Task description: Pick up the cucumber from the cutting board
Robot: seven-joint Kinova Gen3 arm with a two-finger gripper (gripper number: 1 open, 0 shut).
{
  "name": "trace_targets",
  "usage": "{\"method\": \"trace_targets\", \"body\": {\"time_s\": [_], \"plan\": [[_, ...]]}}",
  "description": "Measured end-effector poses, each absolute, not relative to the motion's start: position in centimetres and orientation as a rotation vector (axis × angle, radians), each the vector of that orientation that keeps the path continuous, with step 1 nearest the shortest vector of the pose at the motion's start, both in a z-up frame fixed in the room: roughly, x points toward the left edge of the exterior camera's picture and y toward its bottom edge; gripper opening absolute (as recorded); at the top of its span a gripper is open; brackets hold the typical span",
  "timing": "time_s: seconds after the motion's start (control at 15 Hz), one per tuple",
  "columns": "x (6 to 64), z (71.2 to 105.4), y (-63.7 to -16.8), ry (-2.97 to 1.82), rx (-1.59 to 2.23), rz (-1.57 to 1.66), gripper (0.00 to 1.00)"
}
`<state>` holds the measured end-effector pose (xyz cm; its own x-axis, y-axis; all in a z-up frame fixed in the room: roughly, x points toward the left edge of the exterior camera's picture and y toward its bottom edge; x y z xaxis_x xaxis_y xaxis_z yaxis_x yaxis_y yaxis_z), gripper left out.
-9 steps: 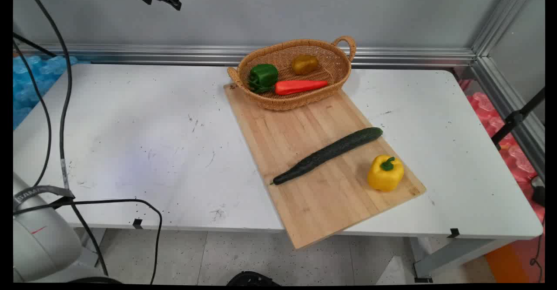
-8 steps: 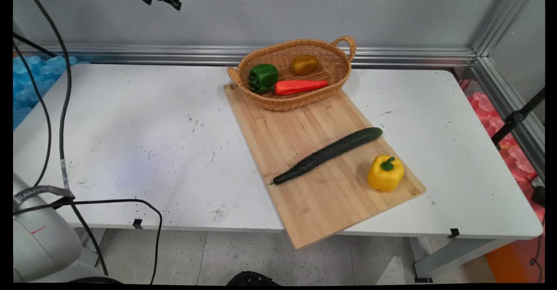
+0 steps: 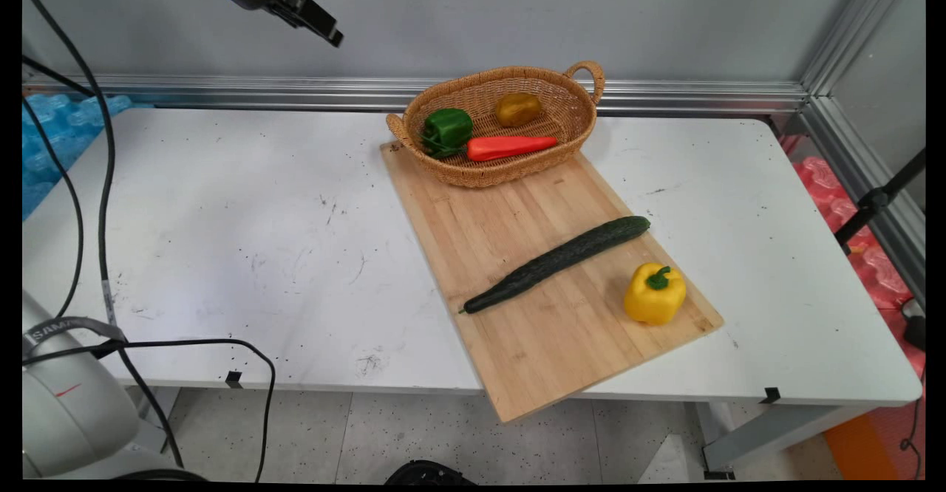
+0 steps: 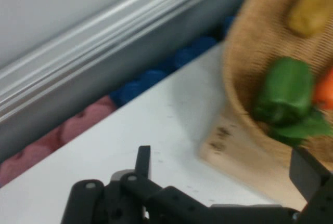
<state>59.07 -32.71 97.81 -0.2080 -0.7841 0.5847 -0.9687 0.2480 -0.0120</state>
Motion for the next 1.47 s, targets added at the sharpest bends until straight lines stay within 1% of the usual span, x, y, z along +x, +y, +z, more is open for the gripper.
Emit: {"method": "trace_targets", "body": {"time_s": [0.33, 0.8, 1.07, 1.47], "plan": [[54.2, 98.1, -31.7, -2.207, 1.353, 0.409, 1.00], [47.7, 97.7, -30.6, -2.332, 1.116, 0.261, 1.00], [42.9, 96.8, -30.4, -2.368, 1.040, 0.182, 1.00], [36.8, 94.4, -30.9, -2.406, 1.000, 0.135, 1.00]]}}
